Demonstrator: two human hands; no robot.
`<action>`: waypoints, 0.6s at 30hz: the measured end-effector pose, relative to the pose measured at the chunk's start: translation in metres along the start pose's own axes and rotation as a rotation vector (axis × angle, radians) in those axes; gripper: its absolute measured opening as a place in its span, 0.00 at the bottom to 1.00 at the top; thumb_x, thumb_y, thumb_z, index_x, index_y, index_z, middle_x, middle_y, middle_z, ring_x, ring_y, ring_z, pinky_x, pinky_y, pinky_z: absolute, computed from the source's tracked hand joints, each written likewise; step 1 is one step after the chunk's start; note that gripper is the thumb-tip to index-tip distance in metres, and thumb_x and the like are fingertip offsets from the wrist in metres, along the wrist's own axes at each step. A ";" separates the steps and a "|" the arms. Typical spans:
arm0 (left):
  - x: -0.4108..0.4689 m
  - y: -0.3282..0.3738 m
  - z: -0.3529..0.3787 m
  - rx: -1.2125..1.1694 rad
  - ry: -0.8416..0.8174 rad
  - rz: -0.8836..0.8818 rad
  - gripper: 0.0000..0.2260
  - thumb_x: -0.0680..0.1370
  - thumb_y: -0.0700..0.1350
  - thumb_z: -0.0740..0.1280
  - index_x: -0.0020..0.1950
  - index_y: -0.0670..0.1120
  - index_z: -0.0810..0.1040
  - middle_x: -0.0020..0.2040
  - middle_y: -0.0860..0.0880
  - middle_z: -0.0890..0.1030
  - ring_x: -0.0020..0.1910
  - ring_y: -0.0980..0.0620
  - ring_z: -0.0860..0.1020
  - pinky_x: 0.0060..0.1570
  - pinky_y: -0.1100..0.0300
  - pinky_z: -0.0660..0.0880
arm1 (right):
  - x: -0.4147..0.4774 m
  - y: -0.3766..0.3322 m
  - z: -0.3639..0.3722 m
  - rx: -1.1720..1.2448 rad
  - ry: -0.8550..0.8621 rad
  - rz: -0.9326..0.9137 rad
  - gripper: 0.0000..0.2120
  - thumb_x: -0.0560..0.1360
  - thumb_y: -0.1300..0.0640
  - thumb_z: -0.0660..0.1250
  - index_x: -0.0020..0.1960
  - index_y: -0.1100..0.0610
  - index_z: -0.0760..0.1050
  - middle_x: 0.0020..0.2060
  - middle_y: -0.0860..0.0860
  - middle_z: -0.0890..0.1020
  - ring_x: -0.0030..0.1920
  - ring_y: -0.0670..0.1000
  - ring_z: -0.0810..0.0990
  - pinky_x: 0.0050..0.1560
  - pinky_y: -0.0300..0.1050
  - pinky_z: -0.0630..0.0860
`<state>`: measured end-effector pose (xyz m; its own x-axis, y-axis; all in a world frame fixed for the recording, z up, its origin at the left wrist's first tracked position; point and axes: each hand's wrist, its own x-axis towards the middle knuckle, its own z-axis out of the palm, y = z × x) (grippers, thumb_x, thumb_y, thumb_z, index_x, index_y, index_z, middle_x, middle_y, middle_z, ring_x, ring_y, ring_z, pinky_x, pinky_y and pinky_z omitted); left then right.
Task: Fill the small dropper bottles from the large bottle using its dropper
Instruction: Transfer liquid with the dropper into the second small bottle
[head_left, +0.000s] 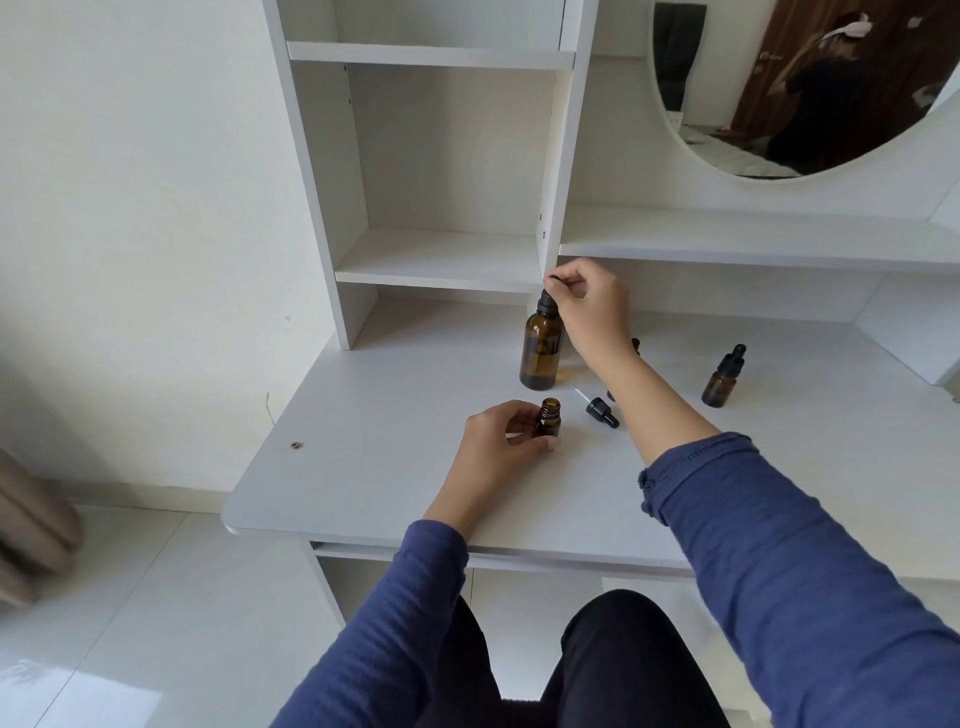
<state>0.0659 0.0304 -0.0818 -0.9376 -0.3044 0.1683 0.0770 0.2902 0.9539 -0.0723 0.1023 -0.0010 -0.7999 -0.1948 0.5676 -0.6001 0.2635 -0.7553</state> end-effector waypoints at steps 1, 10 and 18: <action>0.000 0.000 0.000 0.002 0.000 0.002 0.12 0.70 0.38 0.73 0.52 0.44 0.79 0.45 0.51 0.80 0.43 0.62 0.78 0.45 0.77 0.73 | 0.000 0.000 0.000 -0.001 0.003 0.003 0.03 0.73 0.65 0.66 0.43 0.62 0.78 0.39 0.50 0.79 0.39 0.46 0.76 0.40 0.24 0.70; -0.001 -0.001 0.000 -0.001 0.002 0.005 0.12 0.70 0.38 0.73 0.52 0.43 0.79 0.45 0.51 0.80 0.43 0.61 0.78 0.44 0.78 0.72 | 0.000 0.000 0.001 -0.016 0.008 -0.001 0.03 0.73 0.65 0.66 0.43 0.61 0.78 0.38 0.50 0.79 0.39 0.47 0.76 0.39 0.24 0.70; -0.001 0.000 0.000 -0.018 -0.001 -0.006 0.12 0.70 0.38 0.73 0.52 0.44 0.79 0.46 0.50 0.81 0.44 0.58 0.78 0.45 0.76 0.74 | -0.001 -0.003 -0.001 0.005 0.017 0.036 0.03 0.73 0.64 0.67 0.44 0.61 0.79 0.39 0.50 0.80 0.39 0.44 0.76 0.39 0.23 0.71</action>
<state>0.0669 0.0304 -0.0820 -0.9384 -0.3049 0.1624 0.0775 0.2723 0.9591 -0.0698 0.1024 0.0005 -0.8207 -0.1695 0.5456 -0.5712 0.2651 -0.7768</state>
